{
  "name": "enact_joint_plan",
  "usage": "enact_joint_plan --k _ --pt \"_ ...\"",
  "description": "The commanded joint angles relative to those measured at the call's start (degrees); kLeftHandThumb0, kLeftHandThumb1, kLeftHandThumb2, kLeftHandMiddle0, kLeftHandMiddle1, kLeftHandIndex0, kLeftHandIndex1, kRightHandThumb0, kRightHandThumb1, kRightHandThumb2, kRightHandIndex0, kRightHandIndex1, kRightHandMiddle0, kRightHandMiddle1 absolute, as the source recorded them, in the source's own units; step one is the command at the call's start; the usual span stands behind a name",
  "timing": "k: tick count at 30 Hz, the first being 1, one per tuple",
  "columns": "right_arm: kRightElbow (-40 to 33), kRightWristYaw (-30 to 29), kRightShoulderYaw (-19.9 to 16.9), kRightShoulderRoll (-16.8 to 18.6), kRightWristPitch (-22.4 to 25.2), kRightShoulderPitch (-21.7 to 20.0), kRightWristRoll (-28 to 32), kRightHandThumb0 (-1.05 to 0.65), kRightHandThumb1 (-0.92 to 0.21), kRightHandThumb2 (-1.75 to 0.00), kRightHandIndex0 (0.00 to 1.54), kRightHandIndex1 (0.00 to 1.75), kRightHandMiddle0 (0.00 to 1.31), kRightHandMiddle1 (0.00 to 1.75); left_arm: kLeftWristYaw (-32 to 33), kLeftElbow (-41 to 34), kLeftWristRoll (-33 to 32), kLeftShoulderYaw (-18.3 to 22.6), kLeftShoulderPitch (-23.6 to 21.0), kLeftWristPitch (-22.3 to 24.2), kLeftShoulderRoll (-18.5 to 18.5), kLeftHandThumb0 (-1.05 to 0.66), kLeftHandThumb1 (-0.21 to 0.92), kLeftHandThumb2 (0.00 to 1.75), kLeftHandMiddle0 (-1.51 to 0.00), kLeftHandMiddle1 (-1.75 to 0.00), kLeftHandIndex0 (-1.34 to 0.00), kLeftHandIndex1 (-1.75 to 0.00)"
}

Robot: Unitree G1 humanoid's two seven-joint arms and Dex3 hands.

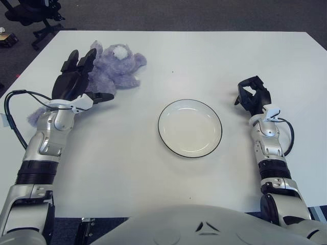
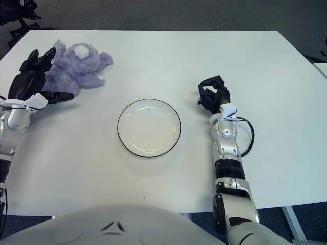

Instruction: Put the doll into the plate.

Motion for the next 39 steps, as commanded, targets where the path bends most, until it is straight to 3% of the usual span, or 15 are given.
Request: enact_joint_plan --k 1,6,12,28,39 --pt "1.7 0.1 0.1 0.5 2.3 2.3 -0.3 -0.36 -0.92 -0.37 0.83 1.75 0.36 1.59 0.7 0.6 1.0 -1.0 -0.7 2.1 -1.0 -1.04 0.92 0.07 -0.02 0.00 -0.08 -0.05" --pt "1.4 0.1 0.1 0.4 2.3 2.5 -0.4 -0.36 -0.92 -0.37 0.84 1.75 0.36 1.59 -0.9 -0.4 1.0 -2.0 -0.4 5.6 -2.7 -1.03 0.92 0.06 -0.01 0.00 -0.09 -0.05" --pt "1.3 0.2 0.1 0.3 2.4 2.6 -0.3 -0.36 -0.92 -0.37 0.84 1.75 0.36 1.60 -0.4 0.3 1.0 -2.9 -0.6 6.5 -3.6 -1.02 0.92 0.04 -0.01 0.00 -0.10 -0.05" --pt "0.5 0.8 0.0 0.1 2.8 2.9 -0.1 -0.36 -0.92 -0.38 0.84 1.75 0.35 1.60 9.6 8.3 7.0 -7.9 -0.9 4.1 -4.1 -0.96 0.88 0.00 -0.03 0.00 -0.17 -0.06" --pt "0.0 1.3 0.0 -0.1 3.2 3.2 0.1 -0.36 -0.92 -0.38 0.83 1.75 0.35 1.61 12.0 10.5 7.1 -8.9 -1.3 3.4 -3.7 -0.93 0.87 0.00 -0.05 -0.01 -0.23 -0.07"
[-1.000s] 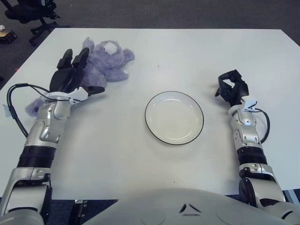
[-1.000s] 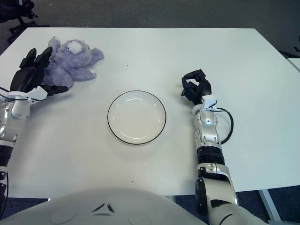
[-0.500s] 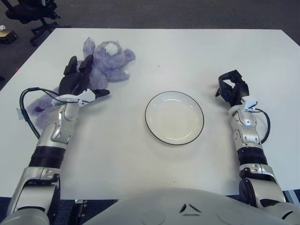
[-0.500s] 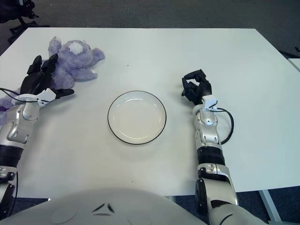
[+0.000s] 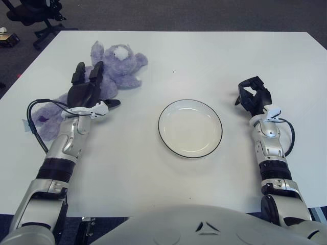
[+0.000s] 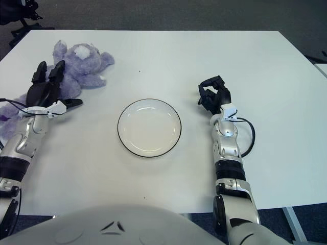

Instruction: Put the doll into the plate.

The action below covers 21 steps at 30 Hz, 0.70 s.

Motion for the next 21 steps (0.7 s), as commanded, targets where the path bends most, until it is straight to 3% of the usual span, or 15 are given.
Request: enact_joint_plan --k 1,14,17,19,20,21 --pt "1.1 0.8 0.1 0.1 2.5 2.6 0.0 -0.36 -0.92 -0.38 0.82 1.75 0.35 1.61 -0.3 1.5 0.5 -1.3 0.8 -0.1 0.1 -0.93 0.88 0.01 -0.06 -0.01 -0.24 -0.07" --pt "0.2 2.0 0.3 -0.5 4.1 2.9 -0.2 -0.36 -0.92 -0.39 0.81 1.75 0.34 1.62 7.2 5.3 3.2 -2.9 0.0 -0.7 0.1 -0.66 0.91 0.01 -0.43 -0.14 -0.43 -0.13" --pt "0.1 2.3 0.4 -0.7 4.4 2.9 -0.2 -0.36 -0.92 -0.39 0.81 1.75 0.34 1.62 8.5 6.5 3.6 -3.4 -0.4 -0.9 0.1 -0.65 0.92 0.01 -0.45 -0.15 -0.46 -0.13" --pt "0.1 2.7 0.5 -0.9 4.6 2.9 -0.2 -0.36 -0.92 -0.39 0.81 1.75 0.34 1.62 9.9 8.0 4.1 -3.8 -0.8 -1.0 0.1 -0.61 0.92 0.02 -0.47 -0.29 -0.52 -0.22" --pt "0.1 3.0 0.5 -1.0 4.7 2.8 -0.2 -0.36 -0.92 -0.39 0.80 1.75 0.33 1.62 11.0 9.2 4.3 -3.9 -1.2 -1.4 0.0 -0.56 0.92 0.03 -0.42 -0.58 -0.53 -0.42" --pt "0.1 3.1 0.5 -1.0 4.7 2.8 -0.1 -0.36 -0.92 -0.39 0.80 1.75 0.33 1.62 11.7 10.0 4.4 -4.1 -1.4 -1.6 0.0 -0.54 0.92 0.03 -0.41 -0.67 -0.52 -0.50"
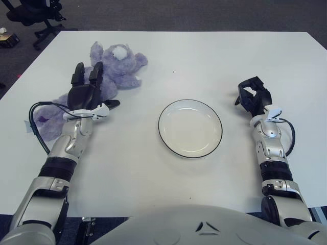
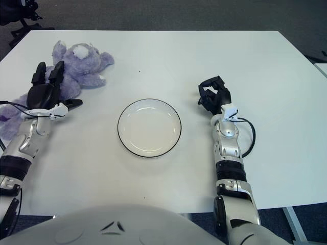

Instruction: Put the doll into the plate.

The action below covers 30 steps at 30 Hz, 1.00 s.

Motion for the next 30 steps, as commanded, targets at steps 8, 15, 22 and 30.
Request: enact_joint_plan --k 8,15,22,30 --pt "1.4 2.3 0.3 -0.4 3.2 2.4 0.3 -0.36 -0.92 -0.40 0.79 1.75 0.33 1.63 7.4 11.4 0.3 -2.6 -2.5 -5.5 0.4 -0.38 0.92 0.22 -0.29 -1.55 -0.48 -1.36" --pt "1.4 3.4 0.2 -0.5 3.2 2.5 0.6 -0.36 -0.92 -0.40 0.79 1.75 0.32 1.63 9.1 15.1 -0.1 -3.4 -4.1 -8.3 1.0 -0.36 0.91 0.34 -0.36 -1.73 -0.40 -1.54" --pt "1.4 3.9 0.2 -0.5 3.2 2.5 1.0 -0.36 -0.92 -0.41 0.79 1.75 0.32 1.63 10.7 17.9 0.4 -4.7 -5.4 -10.4 1.9 -0.37 0.75 0.73 -0.49 -1.75 -0.32 -1.73" --pt "1.3 4.8 0.1 -0.5 3.5 2.5 1.8 -0.36 -0.92 -0.40 0.80 1.75 0.32 1.63 14.6 23.0 2.0 -7.6 -7.8 -14.4 3.6 -0.37 0.69 0.82 -0.64 -1.75 -0.34 -1.75"
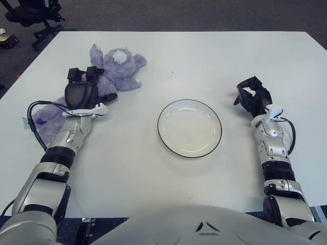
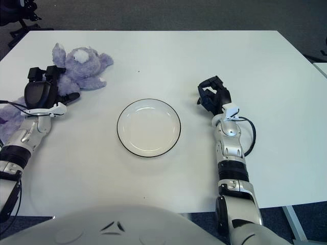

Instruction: Put the doll into the plate.

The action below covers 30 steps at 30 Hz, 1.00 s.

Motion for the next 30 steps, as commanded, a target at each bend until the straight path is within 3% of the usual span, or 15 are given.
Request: enact_joint_plan --k 1,10,12,15,21,30 --pt "1.4 1.4 0.3 -0.1 2.7 2.5 0.2 -0.36 -0.92 -0.40 0.80 1.75 0.32 1.63 0.5 4.4 2.3 -3.0 0.6 -1.4 0.9 -0.38 0.68 0.83 -0.65 -1.75 -0.34 -1.75" --pt "0.9 1.9 0.3 -0.2 3.5 2.5 0.7 -0.36 -0.92 -0.40 0.82 1.75 0.33 1.62 7.3 9.2 5.1 -7.1 -3.2 -6.2 2.6 -0.38 0.63 0.90 -0.67 -1.75 -0.37 -1.75" --pt "0.8 2.1 0.3 -0.2 3.7 2.5 0.8 -0.36 -0.92 -0.40 0.82 1.75 0.33 1.62 8.7 9.9 5.5 -7.9 -4.3 -7.7 3.0 -0.12 0.69 0.67 -0.71 -1.75 -0.51 -1.75" --pt "0.8 2.1 0.3 -0.1 3.9 2.4 0.8 -0.36 -0.92 -0.40 0.82 1.75 0.33 1.62 9.6 11.0 5.5 -8.6 -5.1 -8.8 3.2 0.01 0.73 0.53 -0.72 -1.75 -0.57 -1.75" --pt "0.8 2.3 0.4 -0.1 4.2 2.3 0.7 -0.36 -0.92 -0.39 0.83 1.75 0.34 1.61 10.9 10.9 5.7 -9.4 -7.4 -10.6 4.1 0.09 0.75 0.47 -0.72 -1.75 -0.60 -1.75" --pt "1.3 3.0 0.6 -0.3 3.9 2.1 0.6 -0.36 -0.92 -0.38 0.83 1.75 0.35 1.60 16.3 11.2 9.4 -11.9 -10.3 -9.4 4.8 0.15 0.75 0.48 -0.72 -1.75 -0.60 -1.75"
